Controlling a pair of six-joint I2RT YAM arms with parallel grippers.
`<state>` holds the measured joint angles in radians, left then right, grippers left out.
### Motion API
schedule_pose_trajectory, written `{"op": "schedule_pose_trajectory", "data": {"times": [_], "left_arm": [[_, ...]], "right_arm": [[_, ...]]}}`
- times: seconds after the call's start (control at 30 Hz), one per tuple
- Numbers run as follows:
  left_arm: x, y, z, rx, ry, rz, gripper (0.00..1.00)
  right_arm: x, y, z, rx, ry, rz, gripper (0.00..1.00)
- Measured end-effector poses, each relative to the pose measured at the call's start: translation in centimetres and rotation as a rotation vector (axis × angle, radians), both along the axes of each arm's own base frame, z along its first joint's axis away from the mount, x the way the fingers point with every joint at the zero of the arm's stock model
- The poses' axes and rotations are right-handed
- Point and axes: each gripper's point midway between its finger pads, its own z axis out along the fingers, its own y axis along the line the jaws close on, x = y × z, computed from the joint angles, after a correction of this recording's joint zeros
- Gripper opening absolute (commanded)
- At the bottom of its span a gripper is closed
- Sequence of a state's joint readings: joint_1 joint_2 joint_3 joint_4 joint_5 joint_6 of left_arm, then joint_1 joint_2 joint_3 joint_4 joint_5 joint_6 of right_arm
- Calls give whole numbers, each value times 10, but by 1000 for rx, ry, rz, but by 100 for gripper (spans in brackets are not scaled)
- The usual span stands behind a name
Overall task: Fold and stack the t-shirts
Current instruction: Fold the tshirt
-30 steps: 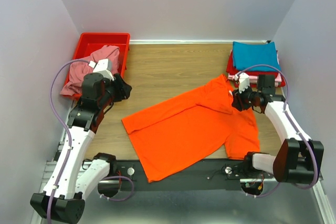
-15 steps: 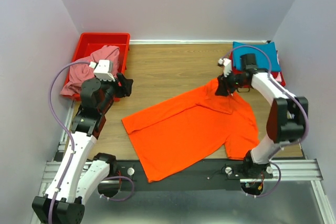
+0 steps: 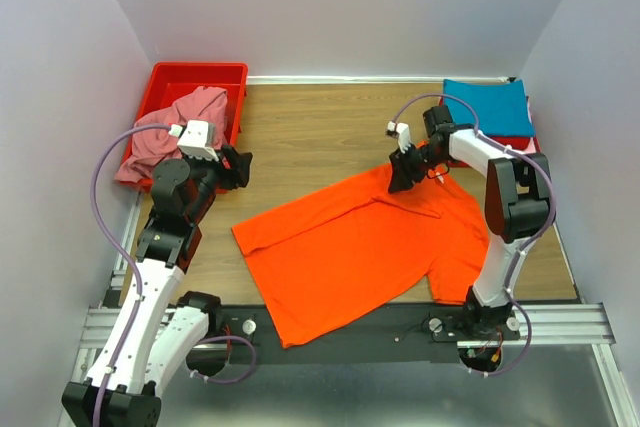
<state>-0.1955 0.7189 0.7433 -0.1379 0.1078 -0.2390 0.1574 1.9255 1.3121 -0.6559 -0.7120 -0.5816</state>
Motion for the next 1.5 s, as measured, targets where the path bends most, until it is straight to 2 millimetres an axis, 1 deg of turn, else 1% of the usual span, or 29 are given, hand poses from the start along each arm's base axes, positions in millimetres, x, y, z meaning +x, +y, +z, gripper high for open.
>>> {"op": "schedule_pose_trajectory", "data": {"times": [0.13,0.23,0.47,0.57,0.63,0.77,0.93,1.03,1.13,1.2,1.27,1.3,1.33,1.37,1.4,1.47,1.5], "left_arm": [[1,0,0,3,-1,0,71],[0,0,0,4,-2,-1,71],[0,0,0,3,-2,0,71],[0,0,-1,4,-1,0,71],[0,0,-1,4,0,0,71],[0,0,-2,4,1,0,71],[0,0,-2,4,1,-1,71],[0,0,-1,3,-1,-1,71],[0,0,-1,3,-2,-1,71],[0,0,0,3,-4,-1,71],[0,0,0,2,-7,-1,71],[0,0,0,2,-7,-1,71],[0,0,0,2,-7,-1,71],[0,0,0,2,-7,-1,71],[0,0,0,2,-7,-1,71],[0,0,0,2,-7,-1,71],[0,0,0,2,-7,-1,71]], "right_arm": [[-5,4,-5,-7,20,15,49],[-5,3,-6,-15,22,13,40],[-6,1,-7,-27,22,15,8],[-7,0,-8,-33,17,21,3],[-11,-2,-6,-39,13,23,1],[-24,-5,4,-44,-2,29,0],[-44,-9,26,-44,-54,53,0],[-56,-11,28,-48,-57,63,0],[-77,-13,20,-56,-20,81,3],[-91,-13,13,-62,12,99,6],[-102,-11,7,-67,37,118,17],[-110,-9,4,-71,58,136,19],[-115,-8,4,-72,67,151,24],[-120,-6,5,-69,76,171,29],[-123,-4,6,-64,79,185,31],[-129,-2,11,-55,90,210,33],[-127,0,17,-53,88,218,33]]}}
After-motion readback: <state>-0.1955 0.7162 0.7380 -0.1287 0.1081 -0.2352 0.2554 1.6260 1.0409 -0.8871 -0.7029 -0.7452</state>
